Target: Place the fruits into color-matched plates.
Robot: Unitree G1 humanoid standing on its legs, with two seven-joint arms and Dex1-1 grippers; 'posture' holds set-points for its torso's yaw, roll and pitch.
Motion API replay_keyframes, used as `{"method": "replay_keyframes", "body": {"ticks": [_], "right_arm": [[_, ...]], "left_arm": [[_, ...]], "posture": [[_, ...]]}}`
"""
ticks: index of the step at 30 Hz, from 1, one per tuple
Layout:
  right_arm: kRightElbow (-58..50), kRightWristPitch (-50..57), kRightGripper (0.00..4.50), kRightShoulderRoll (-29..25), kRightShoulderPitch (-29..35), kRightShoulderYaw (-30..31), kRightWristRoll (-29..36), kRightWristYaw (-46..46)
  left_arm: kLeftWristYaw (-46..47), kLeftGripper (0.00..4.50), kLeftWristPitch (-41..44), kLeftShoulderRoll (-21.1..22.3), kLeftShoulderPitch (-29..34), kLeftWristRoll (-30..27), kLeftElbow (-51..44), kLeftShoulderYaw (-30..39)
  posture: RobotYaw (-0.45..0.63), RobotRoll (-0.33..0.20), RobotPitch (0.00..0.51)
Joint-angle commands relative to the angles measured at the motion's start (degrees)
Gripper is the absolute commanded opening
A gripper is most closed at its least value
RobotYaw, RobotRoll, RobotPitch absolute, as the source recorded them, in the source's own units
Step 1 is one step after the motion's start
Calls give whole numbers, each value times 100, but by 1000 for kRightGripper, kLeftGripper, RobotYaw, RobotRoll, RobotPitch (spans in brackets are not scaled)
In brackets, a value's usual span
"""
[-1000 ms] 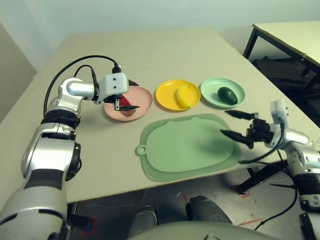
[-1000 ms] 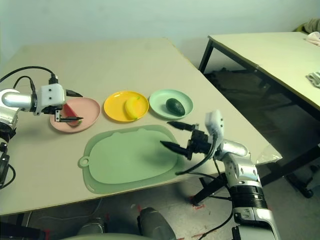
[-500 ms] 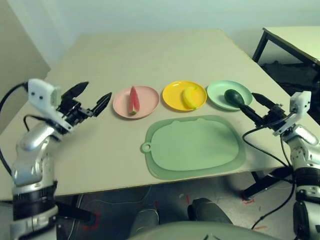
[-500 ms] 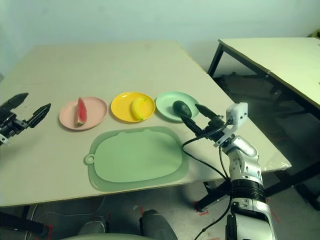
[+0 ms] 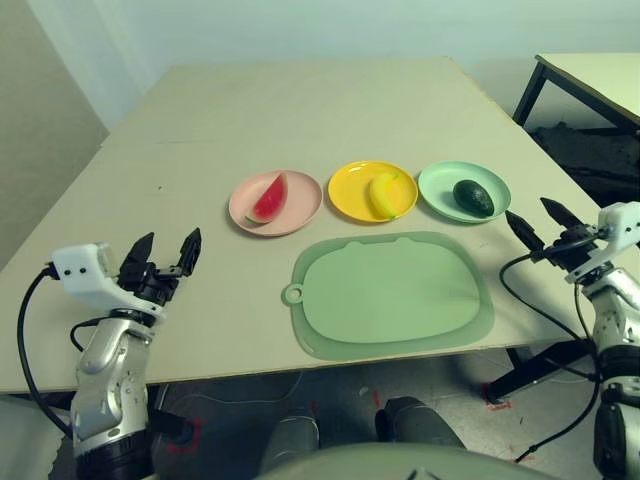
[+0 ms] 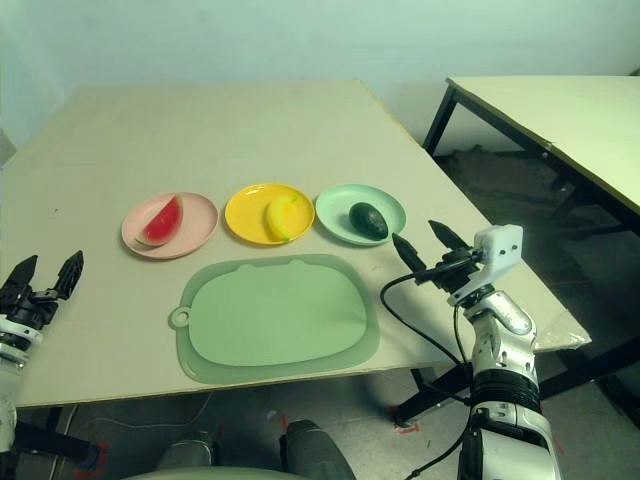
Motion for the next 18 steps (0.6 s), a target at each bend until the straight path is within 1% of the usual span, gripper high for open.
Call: {"method": "replay_keyframes", "body": {"ticks": [1, 5, 8, 10, 13, 18], "right_arm": [[55, -19, 4500, 12, -1, 60, -61, 67], [289, -18, 4500, -111, -12, -81, -24, 118], [443, -49, 4500, -234, -53, -185, 15, 95], [580, -67, 4500, -350, -95, -227, 17, 145], [785, -94, 4500, -466, -145, -315, 36, 215], [901, -176, 4500, -546, -141, -380, 15, 243]], "left_arm": [[-75, 4466, -105, 65, 55, 108, 131, -180], [-87, 4466, -182, 63, 10, 170, 135, -343], [-2, 4466, -147, -31, -102, 59, 163, -349], [-19, 4466, -239, -6, -161, 201, 205, -469], [-20, 4466, -340, -18, -211, 327, 252, -637], [-24, 4466, -383, 7, -215, 355, 221, -804]], "posture": [[-107, 0, 30], [-114, 0, 36], [-113, 0, 38], [-120, 0, 49], [-131, 0, 50], [-134, 0, 53]]}}
